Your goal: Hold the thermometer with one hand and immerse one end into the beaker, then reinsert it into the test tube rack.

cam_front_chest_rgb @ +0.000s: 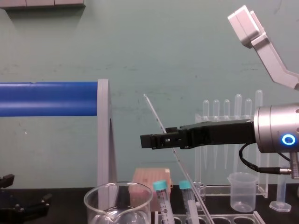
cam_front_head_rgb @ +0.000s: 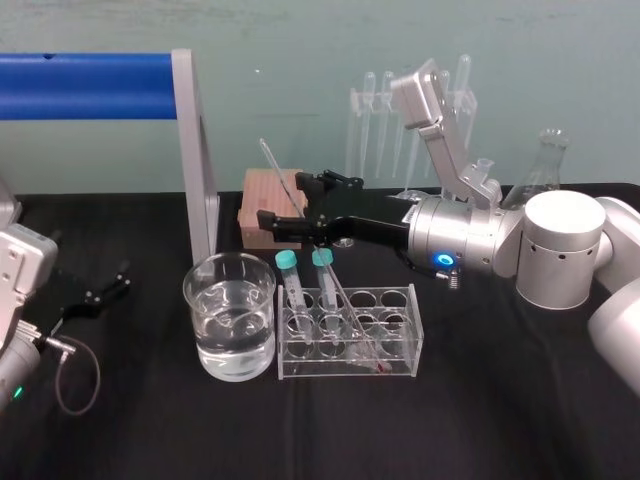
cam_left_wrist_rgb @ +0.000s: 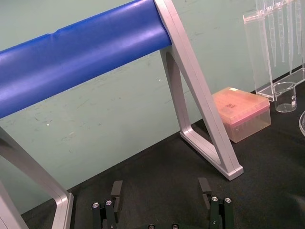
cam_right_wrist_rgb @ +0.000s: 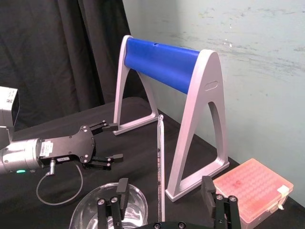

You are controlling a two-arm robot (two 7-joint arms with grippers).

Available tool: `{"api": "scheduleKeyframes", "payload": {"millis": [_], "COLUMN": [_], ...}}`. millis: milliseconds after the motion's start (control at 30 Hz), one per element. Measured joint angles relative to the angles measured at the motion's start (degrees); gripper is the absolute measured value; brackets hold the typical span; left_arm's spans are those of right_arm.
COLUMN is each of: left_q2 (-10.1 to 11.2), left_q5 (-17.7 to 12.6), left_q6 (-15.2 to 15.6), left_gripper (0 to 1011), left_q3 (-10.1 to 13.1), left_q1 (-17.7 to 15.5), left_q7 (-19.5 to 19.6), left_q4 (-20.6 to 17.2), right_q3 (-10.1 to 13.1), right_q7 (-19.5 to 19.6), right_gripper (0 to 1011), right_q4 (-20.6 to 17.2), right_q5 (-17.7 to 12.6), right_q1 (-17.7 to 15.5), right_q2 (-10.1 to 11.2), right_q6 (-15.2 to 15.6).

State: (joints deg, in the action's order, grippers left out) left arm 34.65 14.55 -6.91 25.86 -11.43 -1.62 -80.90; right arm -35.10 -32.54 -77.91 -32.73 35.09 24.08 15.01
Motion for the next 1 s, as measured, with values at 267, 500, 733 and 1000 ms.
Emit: {"api": "scheduleKeyframes", "payload": {"millis": [267, 500, 733, 1000], "left_q2": [0.0, 0.0, 0.0, 0.0], "left_q5": [0.0, 0.0, 0.0, 0.0], "left_q6": [0.0, 0.0, 0.0, 0.0], "left_gripper": [1008, 1008, 1008, 1008], "left_q3": [0.0, 0.0, 0.0, 0.0], "left_q1": [0.0, 0.0, 0.0, 0.0], "left_q7": [0.0, 0.0, 0.0, 0.0], "left_q4": [0.0, 0.0, 0.0, 0.0], "right_q3": [0.0, 0.1, 0.1, 0.1], "right_q7": [0.0, 0.0, 0.0, 0.0], "right_gripper": [803, 594, 365, 111], "right_q4": [0.0, 0.0, -0.1, -0.1], "right_q5": [0.0, -0.1, -0.1, -0.1], "right_q1": [0.0, -0.1, -0.1, -0.1], "right_q2": [0.0, 0.0, 0.0, 0.0], "right_q6": [0.0, 0.0, 0.1, 0.1]}}
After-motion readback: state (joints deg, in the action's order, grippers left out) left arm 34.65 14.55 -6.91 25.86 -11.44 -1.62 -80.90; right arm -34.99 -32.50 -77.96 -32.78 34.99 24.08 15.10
